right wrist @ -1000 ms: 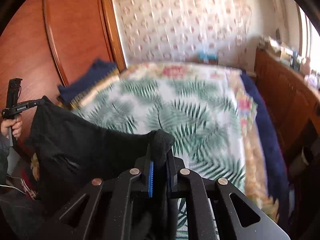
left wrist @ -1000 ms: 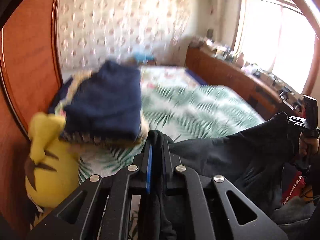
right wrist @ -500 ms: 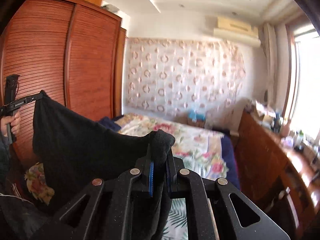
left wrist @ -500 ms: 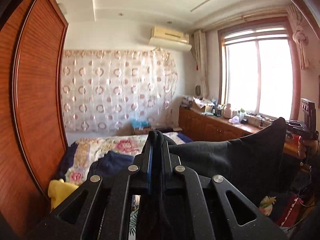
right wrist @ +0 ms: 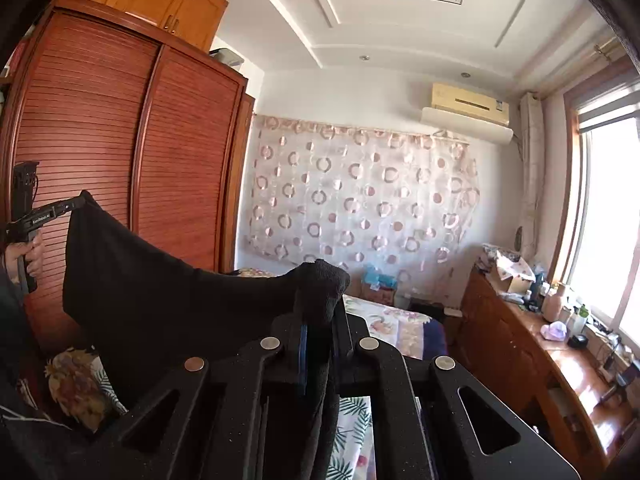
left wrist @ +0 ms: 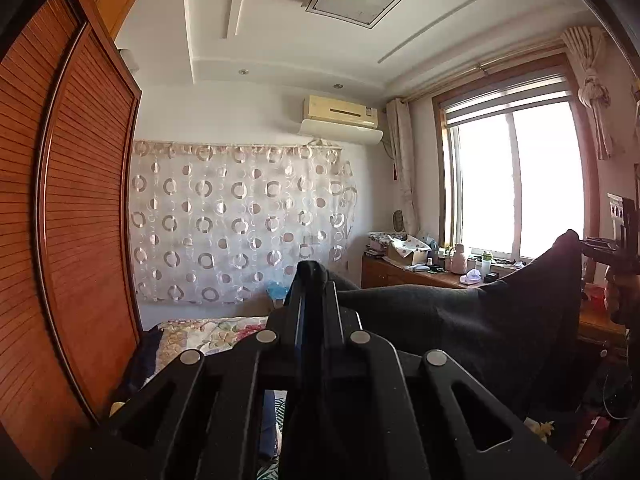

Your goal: Fold small clothes

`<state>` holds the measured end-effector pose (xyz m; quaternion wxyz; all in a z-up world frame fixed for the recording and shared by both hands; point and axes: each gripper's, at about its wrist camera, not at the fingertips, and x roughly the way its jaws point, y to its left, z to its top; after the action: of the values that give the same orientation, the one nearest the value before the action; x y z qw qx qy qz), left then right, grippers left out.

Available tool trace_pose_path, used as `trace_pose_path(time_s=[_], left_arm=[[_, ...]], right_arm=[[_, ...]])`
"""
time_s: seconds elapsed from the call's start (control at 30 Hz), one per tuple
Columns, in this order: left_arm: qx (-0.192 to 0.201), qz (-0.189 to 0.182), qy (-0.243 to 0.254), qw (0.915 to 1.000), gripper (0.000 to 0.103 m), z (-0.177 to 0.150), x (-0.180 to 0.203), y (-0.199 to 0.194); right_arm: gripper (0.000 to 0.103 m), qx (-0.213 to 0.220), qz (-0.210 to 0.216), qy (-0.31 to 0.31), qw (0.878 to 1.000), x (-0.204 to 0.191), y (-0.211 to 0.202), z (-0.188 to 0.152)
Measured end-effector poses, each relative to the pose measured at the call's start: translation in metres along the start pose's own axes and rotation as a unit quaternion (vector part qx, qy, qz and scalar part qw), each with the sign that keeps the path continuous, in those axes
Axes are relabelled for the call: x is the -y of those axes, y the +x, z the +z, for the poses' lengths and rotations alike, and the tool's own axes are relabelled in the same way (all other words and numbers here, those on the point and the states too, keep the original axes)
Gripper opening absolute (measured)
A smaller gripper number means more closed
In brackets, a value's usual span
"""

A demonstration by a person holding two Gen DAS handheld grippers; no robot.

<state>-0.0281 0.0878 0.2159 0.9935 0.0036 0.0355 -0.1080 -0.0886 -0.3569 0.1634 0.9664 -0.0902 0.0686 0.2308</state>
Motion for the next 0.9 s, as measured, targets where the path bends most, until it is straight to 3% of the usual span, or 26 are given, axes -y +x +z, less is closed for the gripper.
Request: trace_pose_path(time_s=[0.1,0.3,0.5,0.6,0.7,0.9], left_arm=[[-0.012,0.006,-0.003,0.9999,0.008,-0.010,-0.005,0.024],[-0.066,0.029,-0.014,0.9973,0.008,-0.051,-0.024,0.111],[-0.155,0.067,-0.014,0.9855,0.008,-0.125,-0.055,0.231],[-0.196,0.069,-0.011,0.9782,0.008,-0.161,-0.058,0.277],[-0.214,0.085,0.006,0.9732,0.004,-0.181,-0.050,0.307],[-0.230,0.092,0.008,0.9688,0.004,-0.188,-0.049,0.328]], right_arm=[[0.009,-0.014,-0.011,-0.003,1.000,-0.004,0.029,-0.009],[0.009,-0.072,-0.028,0.002,0.997,-0.001,0.116,-0.010],[0.009,-0.166,-0.042,0.014,0.985,0.017,0.238,-0.049],[0.009,-0.209,-0.048,0.025,0.976,0.018,0.296,-0.074],[0.009,-0.230,-0.048,0.040,0.971,0.009,0.340,-0.096],[0.009,-0.241,-0.057,0.053,0.967,0.009,0.385,-0.098]])
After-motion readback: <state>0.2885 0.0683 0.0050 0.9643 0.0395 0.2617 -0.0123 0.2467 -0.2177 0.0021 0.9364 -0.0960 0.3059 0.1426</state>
